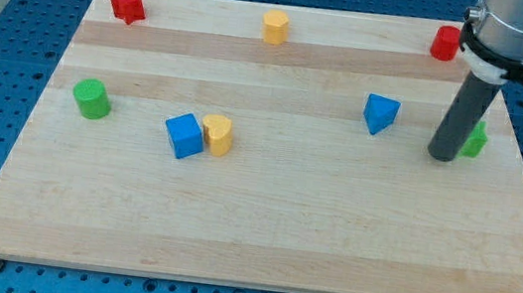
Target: Place the blue triangle below the yellow heart
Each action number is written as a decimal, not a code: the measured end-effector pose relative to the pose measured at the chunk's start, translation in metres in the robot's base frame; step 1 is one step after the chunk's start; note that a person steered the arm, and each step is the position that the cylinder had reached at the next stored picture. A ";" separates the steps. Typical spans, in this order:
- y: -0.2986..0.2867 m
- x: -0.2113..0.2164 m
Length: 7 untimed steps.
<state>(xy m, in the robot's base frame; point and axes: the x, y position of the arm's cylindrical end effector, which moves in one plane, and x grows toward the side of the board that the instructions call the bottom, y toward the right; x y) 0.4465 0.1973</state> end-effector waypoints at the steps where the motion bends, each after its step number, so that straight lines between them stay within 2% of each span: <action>1: -0.001 0.000; 4: -0.060 0.000; 7: -0.046 -0.009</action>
<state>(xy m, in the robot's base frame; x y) 0.4375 0.1512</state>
